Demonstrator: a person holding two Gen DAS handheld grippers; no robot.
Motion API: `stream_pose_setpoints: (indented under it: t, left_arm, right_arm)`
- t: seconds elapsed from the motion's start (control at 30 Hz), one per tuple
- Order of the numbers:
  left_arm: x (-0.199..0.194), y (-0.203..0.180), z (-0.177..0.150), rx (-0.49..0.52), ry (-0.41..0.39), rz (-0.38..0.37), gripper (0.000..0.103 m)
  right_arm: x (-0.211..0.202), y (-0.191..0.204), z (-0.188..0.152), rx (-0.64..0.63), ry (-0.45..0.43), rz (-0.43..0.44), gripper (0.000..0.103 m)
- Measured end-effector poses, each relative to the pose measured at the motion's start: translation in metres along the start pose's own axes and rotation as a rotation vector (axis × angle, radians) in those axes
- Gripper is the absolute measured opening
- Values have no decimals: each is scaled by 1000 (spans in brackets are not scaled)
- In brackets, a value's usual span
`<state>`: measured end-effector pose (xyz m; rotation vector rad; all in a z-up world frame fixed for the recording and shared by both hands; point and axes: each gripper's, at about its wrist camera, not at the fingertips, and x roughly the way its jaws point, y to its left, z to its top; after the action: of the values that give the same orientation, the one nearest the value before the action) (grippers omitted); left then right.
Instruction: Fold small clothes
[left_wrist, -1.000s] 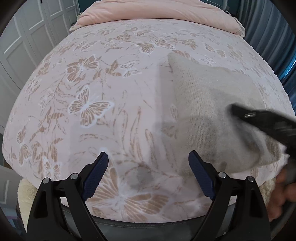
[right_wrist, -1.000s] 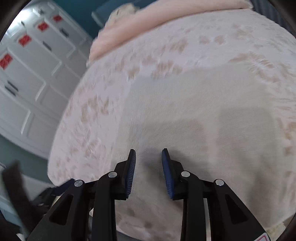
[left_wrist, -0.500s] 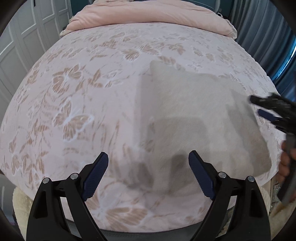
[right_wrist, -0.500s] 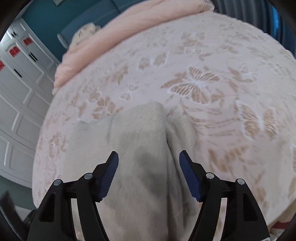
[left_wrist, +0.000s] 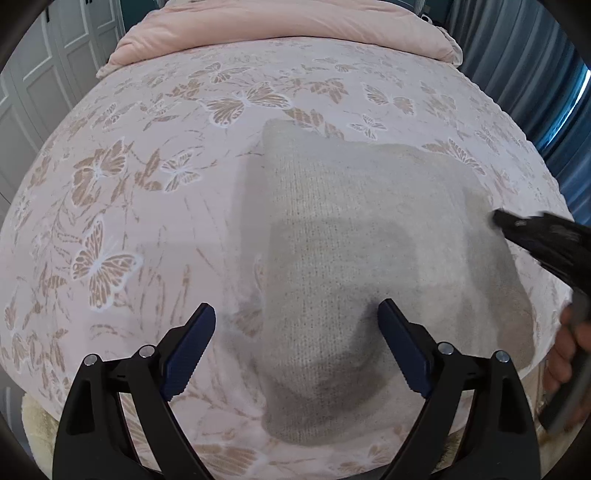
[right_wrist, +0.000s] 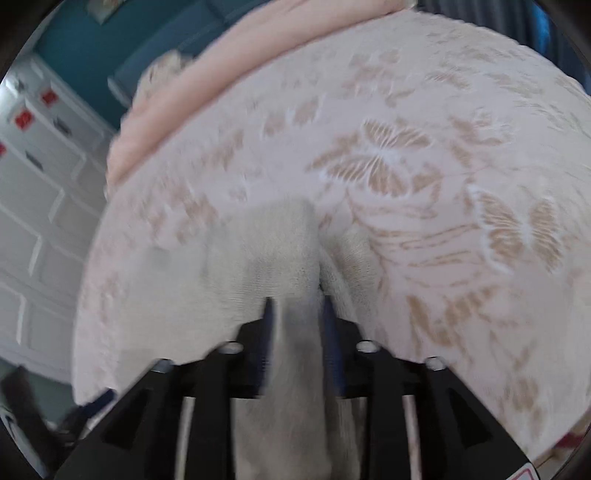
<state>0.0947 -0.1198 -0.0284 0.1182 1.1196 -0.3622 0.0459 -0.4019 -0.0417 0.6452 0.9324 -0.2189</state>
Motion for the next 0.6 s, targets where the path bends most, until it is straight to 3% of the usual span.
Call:
stream_pose_setpoints:
  t: [0.03, 0.07, 0.27, 0.43, 0.6]
  left_arm:
    - [0, 1, 0, -10, 3, -8, 88]
    - [1, 2, 1, -20, 11, -14, 88]
    - [3, 3, -1, -41, 24, -30, 90]
    - [8, 1, -2, -47, 52, -50, 91]
    - [11, -6, -2, -25, 53, -40, 92]
  right_arm:
    - [-15, -3, -7, 14, -30, -15, 70]
    - [-24, -7, -13, 24, -48, -30, 72]
    - [-35, -24, -64, 56, 18, -51, 72]
    - [-11, -35, -81, 94, 88, -26, 73]
    - [2, -35, -83, 127, 99, 6, 78]
